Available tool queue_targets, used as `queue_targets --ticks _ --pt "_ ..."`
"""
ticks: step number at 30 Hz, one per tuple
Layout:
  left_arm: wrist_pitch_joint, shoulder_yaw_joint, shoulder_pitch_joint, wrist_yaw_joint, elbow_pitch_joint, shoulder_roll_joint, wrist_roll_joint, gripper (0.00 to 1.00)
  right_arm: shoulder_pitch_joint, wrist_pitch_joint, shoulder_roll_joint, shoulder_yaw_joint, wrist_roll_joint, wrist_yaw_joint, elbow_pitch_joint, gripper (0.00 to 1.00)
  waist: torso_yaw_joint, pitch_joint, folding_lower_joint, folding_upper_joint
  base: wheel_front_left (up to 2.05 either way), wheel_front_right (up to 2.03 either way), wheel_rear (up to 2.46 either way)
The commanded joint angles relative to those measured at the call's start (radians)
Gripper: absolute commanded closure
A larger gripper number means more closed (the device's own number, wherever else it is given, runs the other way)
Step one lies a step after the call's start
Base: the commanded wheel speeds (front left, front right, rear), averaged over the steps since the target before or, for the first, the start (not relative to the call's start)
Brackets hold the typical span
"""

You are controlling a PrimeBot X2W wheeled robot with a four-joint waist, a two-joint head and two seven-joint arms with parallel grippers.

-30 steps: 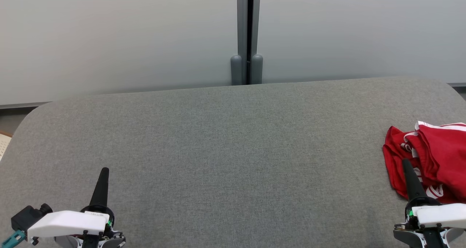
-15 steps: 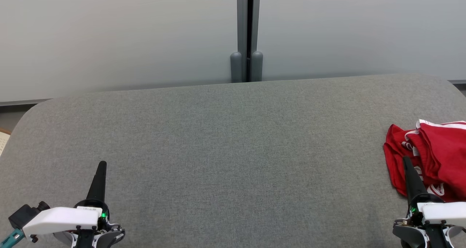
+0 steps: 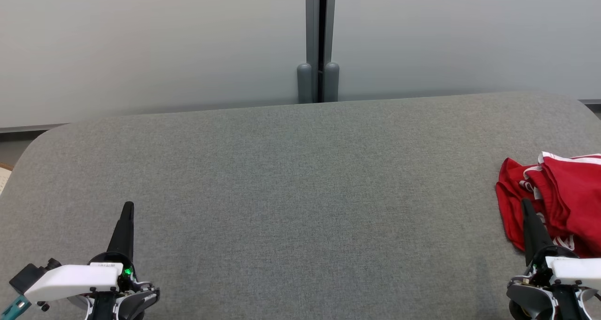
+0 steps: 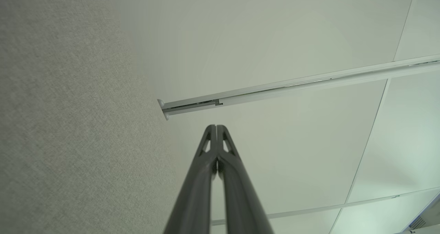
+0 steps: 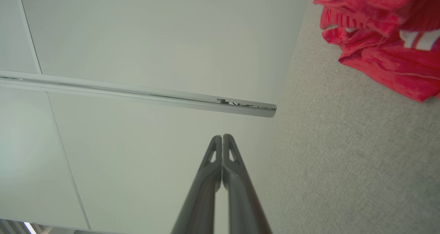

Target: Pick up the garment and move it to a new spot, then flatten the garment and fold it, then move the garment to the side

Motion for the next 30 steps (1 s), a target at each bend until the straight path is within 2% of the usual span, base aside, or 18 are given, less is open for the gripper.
queue_targets --ticks 1,18,30 --pt "0.004 0.008 -0.021 -0.007 -0.001 0.0 -0.014 1.0 -0.012 0.003 -0.002 -0.004 0.017 0.0 0.003 1.0 0.0 0.0 0.0 0.0 0.0 0.0 0.0" --pt "0.029 0.037 -0.037 -0.028 0.008 -0.018 -0.11 1.0 -0.031 0.012 0.006 -0.014 0.131 0.0 0.022 1.0 0.0 0.014 0.0 0.0 0.0 0.0 0.0" --pt "0.03 0.036 -0.034 -0.029 0.008 -0.018 -0.109 1.0 -0.031 0.011 0.006 -0.013 0.13 0.0 0.022 1.0 -0.001 0.014 0.0 0.0 0.0 0.0 0.0"
